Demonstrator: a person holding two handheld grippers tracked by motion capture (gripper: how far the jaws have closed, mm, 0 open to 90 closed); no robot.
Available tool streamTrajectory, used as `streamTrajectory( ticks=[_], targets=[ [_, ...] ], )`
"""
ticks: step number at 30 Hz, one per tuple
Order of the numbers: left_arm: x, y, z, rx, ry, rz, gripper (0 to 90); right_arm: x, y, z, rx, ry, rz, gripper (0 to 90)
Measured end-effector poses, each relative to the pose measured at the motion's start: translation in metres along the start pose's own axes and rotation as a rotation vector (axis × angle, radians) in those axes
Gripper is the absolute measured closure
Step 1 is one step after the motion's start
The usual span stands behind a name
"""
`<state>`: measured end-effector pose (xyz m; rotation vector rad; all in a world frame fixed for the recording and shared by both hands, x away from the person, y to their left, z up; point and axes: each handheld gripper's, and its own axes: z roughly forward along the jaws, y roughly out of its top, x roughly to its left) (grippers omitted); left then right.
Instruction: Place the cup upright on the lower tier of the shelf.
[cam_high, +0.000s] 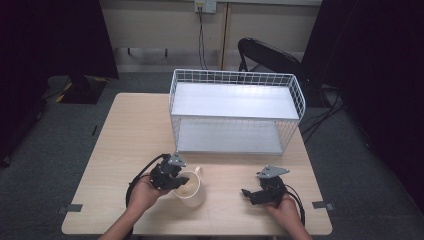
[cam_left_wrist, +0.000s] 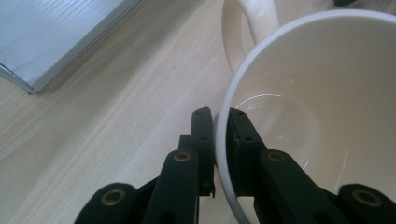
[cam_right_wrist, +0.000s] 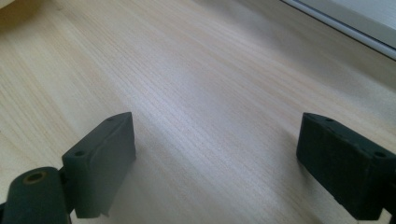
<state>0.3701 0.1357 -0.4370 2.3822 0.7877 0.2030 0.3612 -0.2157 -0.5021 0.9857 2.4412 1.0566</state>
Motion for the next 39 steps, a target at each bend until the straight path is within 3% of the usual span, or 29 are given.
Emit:
streamTrajectory(
  ticks=[3,4,12,14,25,32,39],
  targets=[
    [0.001,0.001,0.002,0.004,-0.007,-0.008,82.7,0.000,0.000,0.000,0.000,0.000,0.000,11.1],
    [0.001,0.001,0.004,-0.003,0.011,-0.010,82.7,0.000,0.000,0.000,0.000,0.000,0.000,11.1],
    [0.008,0.006,0.008,-0.030,0.033,-0.049,82.7,0.000,0.000,0.000,0.000,0.000,0.000,11.1],
    [0.008,0.008,0.010,-0.034,0.021,-0.054,82.7,0.000,0.000,0.000,0.000,0.000,0.000,11.1],
    [0.010,0.026,0.018,-0.066,0.051,-0.073,82.8,0.000,0.000,0.000,0.000,0.000,0.000,11.1],
    [0.013,0.034,0.021,-0.077,0.080,-0.085,82.8,0.000,0.000,0.000,0.000,0.000,0.000,11.1],
    [0.018,0.042,0.023,-0.107,0.134,-0.102,82.8,0.000,0.000,0.000,0.000,0.000,0.000,11.1]
  ],
)
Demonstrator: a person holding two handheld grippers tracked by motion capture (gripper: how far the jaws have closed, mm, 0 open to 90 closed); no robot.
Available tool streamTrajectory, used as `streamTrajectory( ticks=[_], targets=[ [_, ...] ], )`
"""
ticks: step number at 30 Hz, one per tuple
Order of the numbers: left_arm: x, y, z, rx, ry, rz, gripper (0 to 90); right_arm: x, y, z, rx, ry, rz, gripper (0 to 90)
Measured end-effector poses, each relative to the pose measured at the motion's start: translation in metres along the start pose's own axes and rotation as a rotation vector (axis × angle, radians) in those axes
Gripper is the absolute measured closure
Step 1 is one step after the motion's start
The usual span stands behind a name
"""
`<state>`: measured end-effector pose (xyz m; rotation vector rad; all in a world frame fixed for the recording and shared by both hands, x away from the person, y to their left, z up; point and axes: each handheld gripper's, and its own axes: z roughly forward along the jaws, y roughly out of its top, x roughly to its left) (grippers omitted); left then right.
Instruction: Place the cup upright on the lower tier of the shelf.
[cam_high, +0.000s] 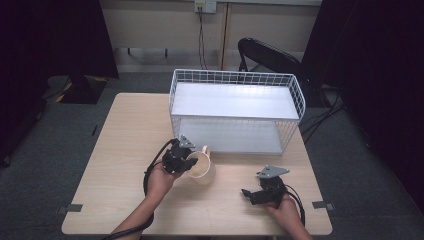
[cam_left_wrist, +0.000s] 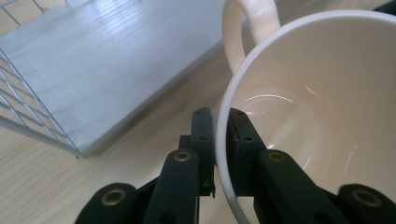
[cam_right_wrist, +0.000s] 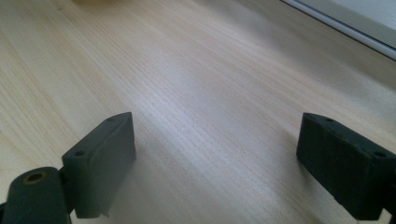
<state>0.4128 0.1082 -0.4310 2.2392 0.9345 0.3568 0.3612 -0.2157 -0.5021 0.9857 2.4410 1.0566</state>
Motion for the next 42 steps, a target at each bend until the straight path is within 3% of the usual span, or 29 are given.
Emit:
streamTrajectory(
  ticks=[9,14,19,20,23,28,42],
  targets=[
    [-0.004,0.012,0.009,-0.042,0.033,-0.029,82.8,0.000,0.000,0.000,0.000,0.000,0.000,11.1],
    [-0.005,0.018,0.012,-0.034,0.043,-0.003,82.8,0.000,0.000,0.000,0.000,0.000,0.000,11.1],
    [-0.007,0.021,0.018,-0.047,0.053,-0.018,82.8,0.000,0.000,0.000,0.000,0.001,0.000,11.1],
    [-0.008,0.021,0.020,-0.051,0.035,-0.033,82.8,0.000,0.000,0.000,0.000,0.000,0.000,11.1],
    [-0.008,0.023,0.022,-0.057,0.056,-0.027,82.8,0.000,0.000,0.000,-0.001,0.000,0.000,11.1],
    [-0.008,0.028,0.023,-0.056,0.055,-0.021,82.8,0.000,0.000,0.000,0.000,0.000,0.000,11.1],
    [-0.012,0.039,0.030,-0.100,0.094,-0.041,82.8,0.000,0.000,0.000,-0.001,0.000,0.000,11.1]
  ],
)
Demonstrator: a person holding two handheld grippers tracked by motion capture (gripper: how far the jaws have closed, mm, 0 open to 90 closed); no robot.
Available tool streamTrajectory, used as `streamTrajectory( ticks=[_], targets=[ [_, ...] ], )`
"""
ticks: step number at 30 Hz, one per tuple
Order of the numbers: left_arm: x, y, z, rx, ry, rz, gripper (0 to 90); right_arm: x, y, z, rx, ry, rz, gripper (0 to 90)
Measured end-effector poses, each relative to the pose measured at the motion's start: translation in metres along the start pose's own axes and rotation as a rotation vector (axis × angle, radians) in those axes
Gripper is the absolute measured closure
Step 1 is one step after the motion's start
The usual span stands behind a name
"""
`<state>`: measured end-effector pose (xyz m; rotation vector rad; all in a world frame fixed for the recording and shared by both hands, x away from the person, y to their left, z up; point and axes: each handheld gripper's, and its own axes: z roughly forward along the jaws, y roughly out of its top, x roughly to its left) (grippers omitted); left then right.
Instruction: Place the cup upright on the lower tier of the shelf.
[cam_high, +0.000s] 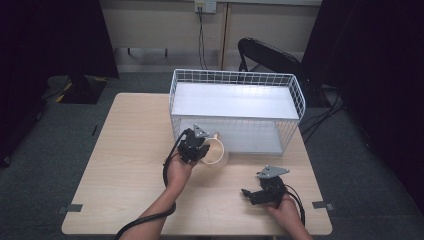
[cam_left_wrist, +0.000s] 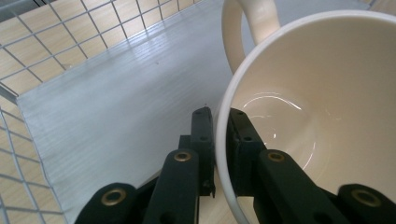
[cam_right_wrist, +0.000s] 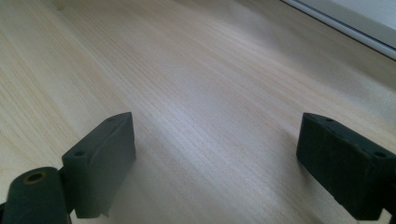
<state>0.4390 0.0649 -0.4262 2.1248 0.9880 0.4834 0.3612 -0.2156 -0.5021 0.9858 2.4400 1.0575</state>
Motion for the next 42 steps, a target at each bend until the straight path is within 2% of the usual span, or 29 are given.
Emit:
streamTrajectory(
  ticks=[6,10,12,17,22,26,32,42],
  targets=[
    [-0.004,0.003,0.006,-0.016,0.017,-0.003,82.8,0.000,0.000,0.000,0.000,0.000,0.000,11.1],
    [-0.003,0.004,0.007,-0.016,0.036,0.016,82.8,0.000,0.000,0.000,0.000,0.000,0.000,11.1],
    [-0.003,0.004,0.010,-0.024,0.043,-0.004,82.9,0.000,0.000,0.000,0.000,0.000,0.000,11.1],
    [-0.002,0.004,0.013,-0.037,0.066,-0.011,82.8,0.000,0.000,0.000,0.000,0.000,0.000,11.1],
    [-0.003,0.007,0.013,-0.045,0.097,0.008,82.9,0.000,0.000,0.000,0.000,0.000,0.000,11.1],
    [-0.003,0.008,0.015,-0.059,0.108,-0.001,82.8,0.000,0.000,0.000,0.000,0.000,0.000,11.1],
    [-0.006,0.008,0.019,-0.076,0.147,0.012,82.9,0.000,0.000,0.000,0.000,0.000,0.000,11.1],
    [-0.004,0.004,0.028,-0.096,0.176,-0.013,82.8,0.000,0.000,0.000,0.000,0.000,0.000,11.1]
  ],
)
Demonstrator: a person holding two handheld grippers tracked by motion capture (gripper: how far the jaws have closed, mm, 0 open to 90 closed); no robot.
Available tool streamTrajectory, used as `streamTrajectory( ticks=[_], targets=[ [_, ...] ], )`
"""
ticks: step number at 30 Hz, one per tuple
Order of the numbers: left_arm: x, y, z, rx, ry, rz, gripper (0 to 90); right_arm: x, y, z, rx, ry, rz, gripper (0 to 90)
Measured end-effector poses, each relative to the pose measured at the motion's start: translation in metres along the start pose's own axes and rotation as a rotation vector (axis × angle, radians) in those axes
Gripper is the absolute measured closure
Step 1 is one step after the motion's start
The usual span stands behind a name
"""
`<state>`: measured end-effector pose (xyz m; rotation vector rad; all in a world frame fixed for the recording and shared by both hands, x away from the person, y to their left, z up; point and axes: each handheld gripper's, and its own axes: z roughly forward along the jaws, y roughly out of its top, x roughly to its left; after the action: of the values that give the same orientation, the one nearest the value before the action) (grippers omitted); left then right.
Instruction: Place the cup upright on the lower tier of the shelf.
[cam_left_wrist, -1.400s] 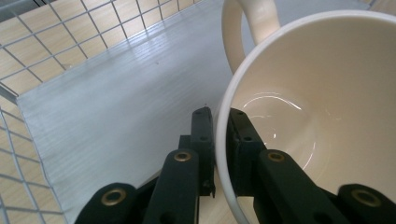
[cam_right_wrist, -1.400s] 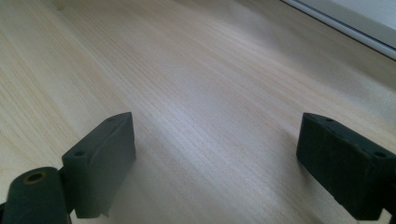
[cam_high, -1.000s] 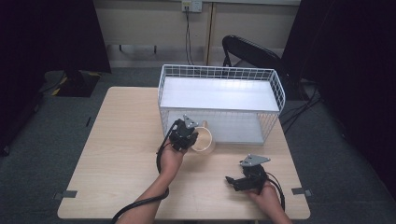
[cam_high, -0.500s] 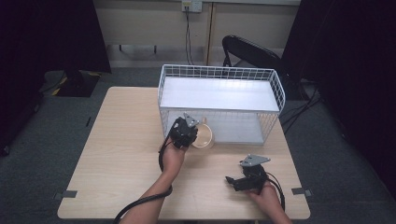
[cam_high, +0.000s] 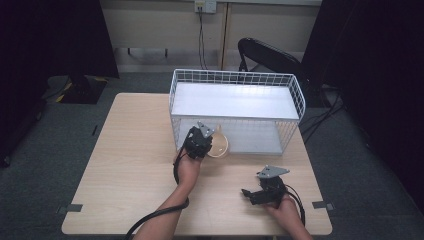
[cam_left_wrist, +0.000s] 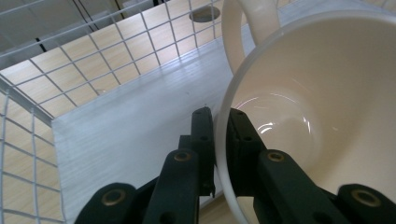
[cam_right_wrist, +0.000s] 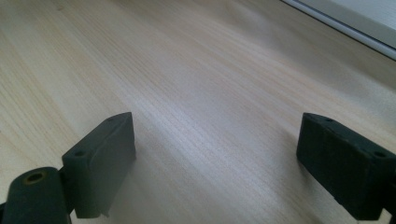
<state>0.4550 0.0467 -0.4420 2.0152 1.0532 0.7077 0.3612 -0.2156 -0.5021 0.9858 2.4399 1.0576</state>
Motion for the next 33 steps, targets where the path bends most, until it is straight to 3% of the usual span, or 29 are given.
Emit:
streamTrajectory(
  ticks=[16,21,27,29,31,33],
  targets=[
    [0.0013,-0.0006,0.0035,-0.055,0.112,0.002,82.7,0.0000,0.0000,0.0000,0.000,0.000,0.000,11.1],
    [0.0017,-0.0013,0.0047,-0.055,0.169,0.044,82.7,0.0000,0.0000,0.0000,0.000,0.000,0.000,11.1],
    [0.0037,-0.0017,0.0058,-0.054,0.175,0.032,82.5,0.0000,0.0000,0.0000,0.000,0.000,0.000,11.1],
    [0.0037,-0.0032,0.0053,-0.063,0.179,0.011,81.9,0.0000,0.0000,0.0000,0.000,0.000,0.000,11.1],
    [0.0049,-0.0033,0.0043,-0.076,0.170,-0.011,76.3,0.0000,0.0000,0.0000,0.000,0.000,0.000,11.1],
    [0.0051,-0.0021,0.0039,-0.077,0.166,-0.008,69.3,0.0000,0.0000,0.0000,0.000,0.000,0.000,11.1]
  ],
)
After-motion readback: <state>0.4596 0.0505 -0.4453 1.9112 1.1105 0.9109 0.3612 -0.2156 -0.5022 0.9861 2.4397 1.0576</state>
